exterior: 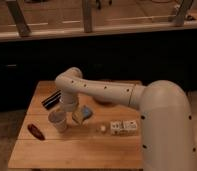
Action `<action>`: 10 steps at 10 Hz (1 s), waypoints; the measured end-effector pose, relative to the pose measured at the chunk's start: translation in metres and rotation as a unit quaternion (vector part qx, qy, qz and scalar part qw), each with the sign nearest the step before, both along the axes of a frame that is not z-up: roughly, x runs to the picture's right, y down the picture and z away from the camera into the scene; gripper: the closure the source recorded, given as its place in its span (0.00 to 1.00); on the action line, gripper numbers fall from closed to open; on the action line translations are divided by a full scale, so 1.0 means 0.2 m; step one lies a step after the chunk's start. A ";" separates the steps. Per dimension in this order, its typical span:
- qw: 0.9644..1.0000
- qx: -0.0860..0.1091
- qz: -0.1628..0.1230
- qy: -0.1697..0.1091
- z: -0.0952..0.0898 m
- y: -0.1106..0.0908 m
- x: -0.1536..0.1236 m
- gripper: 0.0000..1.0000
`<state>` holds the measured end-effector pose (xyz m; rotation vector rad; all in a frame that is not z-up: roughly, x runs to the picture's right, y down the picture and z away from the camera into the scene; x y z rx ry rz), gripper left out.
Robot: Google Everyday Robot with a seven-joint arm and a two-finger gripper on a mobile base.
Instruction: Pick up the ceramic cup
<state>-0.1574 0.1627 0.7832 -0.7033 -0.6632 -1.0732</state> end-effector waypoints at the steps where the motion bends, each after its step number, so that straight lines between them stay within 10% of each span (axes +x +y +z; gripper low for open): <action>1: 1.000 -0.006 -0.014 0.003 0.01 0.01 -0.01 0.27; 8: 0.999 -0.013 -0.051 0.003 0.02 0.03 -0.04 0.95; 10: 0.999 -0.013 -0.052 0.001 0.02 0.03 -0.04 1.00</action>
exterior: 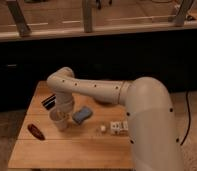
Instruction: Pick up the ceramic cup
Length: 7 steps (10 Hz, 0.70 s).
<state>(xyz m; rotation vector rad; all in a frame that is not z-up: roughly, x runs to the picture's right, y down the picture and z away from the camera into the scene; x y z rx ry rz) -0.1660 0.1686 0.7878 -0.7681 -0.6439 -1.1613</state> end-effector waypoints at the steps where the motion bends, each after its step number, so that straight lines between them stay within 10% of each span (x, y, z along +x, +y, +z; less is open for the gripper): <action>1: 1.000 0.000 0.000 -0.001 0.00 0.00 0.00 1.00; 7: 1.000 0.003 0.010 -0.013 -0.02 -0.01 0.00 1.00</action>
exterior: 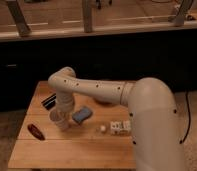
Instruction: Pick up the ceramic cup
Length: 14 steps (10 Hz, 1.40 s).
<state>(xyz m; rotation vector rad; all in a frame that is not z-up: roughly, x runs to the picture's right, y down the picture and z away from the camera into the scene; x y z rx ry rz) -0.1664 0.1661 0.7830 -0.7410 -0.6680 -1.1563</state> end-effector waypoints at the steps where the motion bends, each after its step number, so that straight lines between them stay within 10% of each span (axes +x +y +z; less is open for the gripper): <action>1: 1.000 0.000 0.002 -0.003 0.00 0.00 0.00 1.00; 14: 0.999 0.000 0.015 -0.036 -0.04 -0.01 -0.06 1.00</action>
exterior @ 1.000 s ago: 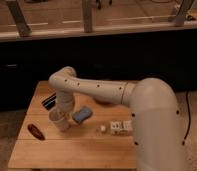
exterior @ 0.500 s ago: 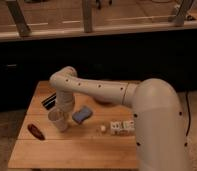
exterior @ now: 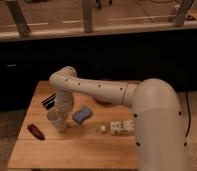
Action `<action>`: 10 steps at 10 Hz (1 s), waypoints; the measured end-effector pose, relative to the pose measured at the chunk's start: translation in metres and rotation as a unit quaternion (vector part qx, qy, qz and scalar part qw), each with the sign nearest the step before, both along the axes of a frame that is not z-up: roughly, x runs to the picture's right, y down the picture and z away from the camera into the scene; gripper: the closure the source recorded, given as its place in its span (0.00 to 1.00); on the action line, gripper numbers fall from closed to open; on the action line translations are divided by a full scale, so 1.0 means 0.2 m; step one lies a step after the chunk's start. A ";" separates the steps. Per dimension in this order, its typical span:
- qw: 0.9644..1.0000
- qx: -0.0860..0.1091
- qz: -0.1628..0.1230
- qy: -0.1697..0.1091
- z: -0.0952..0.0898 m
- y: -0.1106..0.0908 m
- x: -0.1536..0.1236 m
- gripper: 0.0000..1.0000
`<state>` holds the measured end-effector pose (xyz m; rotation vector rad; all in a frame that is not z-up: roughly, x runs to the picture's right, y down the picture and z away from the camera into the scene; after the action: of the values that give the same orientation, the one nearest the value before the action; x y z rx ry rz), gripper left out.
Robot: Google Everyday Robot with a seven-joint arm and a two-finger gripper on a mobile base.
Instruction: Pick up the ceramic cup
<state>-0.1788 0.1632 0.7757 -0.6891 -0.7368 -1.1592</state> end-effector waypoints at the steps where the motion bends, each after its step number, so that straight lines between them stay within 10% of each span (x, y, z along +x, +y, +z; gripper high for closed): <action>1: 1.000 0.000 0.001 -0.002 0.00 0.00 -0.01 1.00; 10: 0.999 0.016 0.023 -0.030 -0.08 -0.04 -0.05 1.00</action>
<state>-0.1897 0.1544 0.7605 -0.6097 -0.7795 -1.1523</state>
